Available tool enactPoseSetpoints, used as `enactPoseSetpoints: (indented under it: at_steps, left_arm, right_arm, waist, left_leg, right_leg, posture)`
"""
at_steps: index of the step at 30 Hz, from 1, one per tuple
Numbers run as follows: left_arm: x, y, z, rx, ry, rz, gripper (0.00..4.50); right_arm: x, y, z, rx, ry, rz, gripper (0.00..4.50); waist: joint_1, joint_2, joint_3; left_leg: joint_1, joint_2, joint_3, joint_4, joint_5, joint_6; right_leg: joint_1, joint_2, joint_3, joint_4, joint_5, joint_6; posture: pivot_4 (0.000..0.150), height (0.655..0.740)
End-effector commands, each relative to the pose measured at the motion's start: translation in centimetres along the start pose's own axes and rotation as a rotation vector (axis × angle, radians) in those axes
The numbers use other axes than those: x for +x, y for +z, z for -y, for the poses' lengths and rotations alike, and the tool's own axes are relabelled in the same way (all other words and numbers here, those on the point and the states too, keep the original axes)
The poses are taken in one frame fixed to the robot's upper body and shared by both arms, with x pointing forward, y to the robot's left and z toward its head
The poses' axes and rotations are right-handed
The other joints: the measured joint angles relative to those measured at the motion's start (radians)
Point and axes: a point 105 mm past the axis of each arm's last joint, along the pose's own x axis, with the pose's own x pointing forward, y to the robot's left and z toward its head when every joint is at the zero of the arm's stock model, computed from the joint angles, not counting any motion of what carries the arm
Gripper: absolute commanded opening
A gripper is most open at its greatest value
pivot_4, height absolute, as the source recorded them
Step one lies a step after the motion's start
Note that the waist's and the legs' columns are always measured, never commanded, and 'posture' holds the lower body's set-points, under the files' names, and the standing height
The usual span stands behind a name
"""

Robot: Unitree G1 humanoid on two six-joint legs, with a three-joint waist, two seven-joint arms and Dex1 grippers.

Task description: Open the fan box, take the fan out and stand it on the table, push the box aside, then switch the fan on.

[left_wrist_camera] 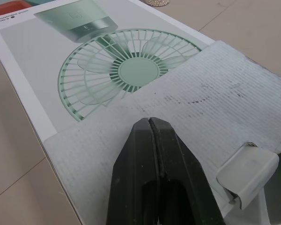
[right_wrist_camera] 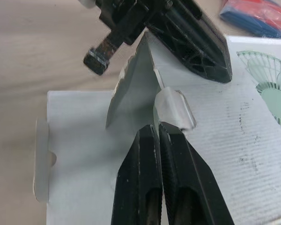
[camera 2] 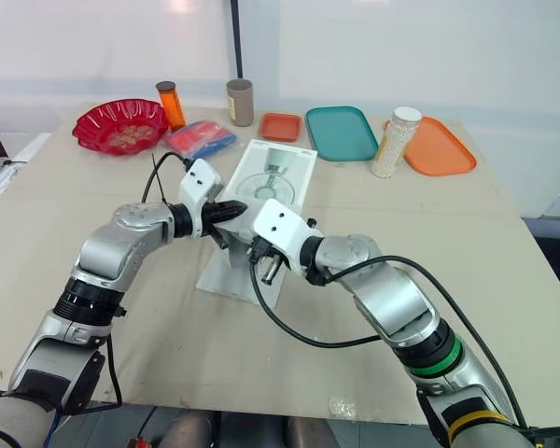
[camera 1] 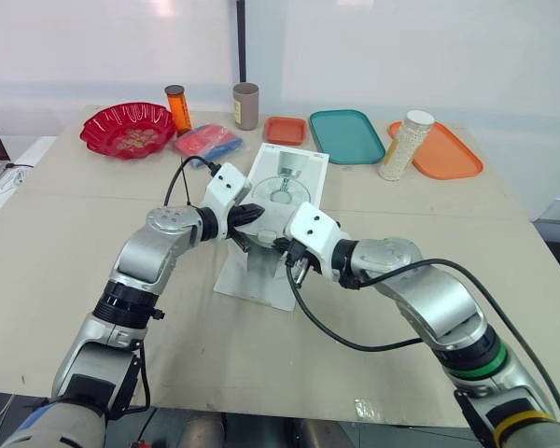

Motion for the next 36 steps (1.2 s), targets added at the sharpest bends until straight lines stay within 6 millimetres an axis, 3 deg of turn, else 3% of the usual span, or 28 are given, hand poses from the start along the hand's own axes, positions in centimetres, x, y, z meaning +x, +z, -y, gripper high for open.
enactPoseSetpoints:
  at_steps: [1, 10, 21, 31, 36]
  left_arm:
    - [0.1, -1.5, 0.0, -0.029, 0.009, -0.043, 0.00]
    - [0.4, -1.5, 0.4, -0.032, -0.003, -0.033, 0.00]
    - [0.5, -1.4, 0.5, -0.035, -0.009, -0.025, 0.00]
    - [0.4, -1.4, 0.4, -0.042, 0.001, -0.024, 0.00]
    - [0.4, -1.3, 0.5, -0.049, 0.005, -0.021, 0.00]
  right_arm:
    - [-0.6, -0.2, -0.5, -0.039, 0.008, -0.011, 0.13]
    - [-2.6, -3.1, -1.3, -0.047, 0.011, -0.123, 0.13]
    - [-3.4, -7.0, 1.4, -0.087, -0.167, -0.254, 0.13]
    - [-2.9, -7.9, 4.3, -0.072, -0.287, -0.239, 0.13]
    - [-1.9, -5.8, 5.7, -0.054, -0.350, -0.125, 0.13]
  waist:
    - [0.000, 0.000, 0.000]
    - [0.001, 0.000, -0.002]
    - [0.001, 0.000, -0.002]
    - [0.000, 0.000, -0.002]
    - [-0.001, 0.000, -0.002]
  left_leg:
    - [0.000, 0.000, 0.000, 0.000, 0.000, 0.000]
    - [0.001, 0.000, -0.001, 0.001, 0.000, 0.000]
    - [0.001, 0.000, -0.002, 0.000, 0.000, 0.000]
    - [0.001, 0.000, -0.002, 0.000, 0.000, 0.000]
    - [0.001, -0.001, -0.001, 0.000, 0.000, 0.000]
  right_leg:
    - [0.000, 0.000, 0.000, 0.000, 0.000, 0.000]
    - [0.002, 0.000, -0.001, 0.000, 0.000, 0.000]
    - [0.002, 0.000, -0.001, -0.001, 0.000, 0.000]
    - [0.002, 0.000, -0.001, -0.001, 0.000, 0.000]
    - [0.002, 0.000, -0.001, 0.000, 0.000, 0.000]
  posture:
    - [0.150, 0.7400]
    - [0.150, 0.7400]
    - [0.150, 0.7400]
    - [0.150, 0.7400]
    - [0.150, 0.7400]
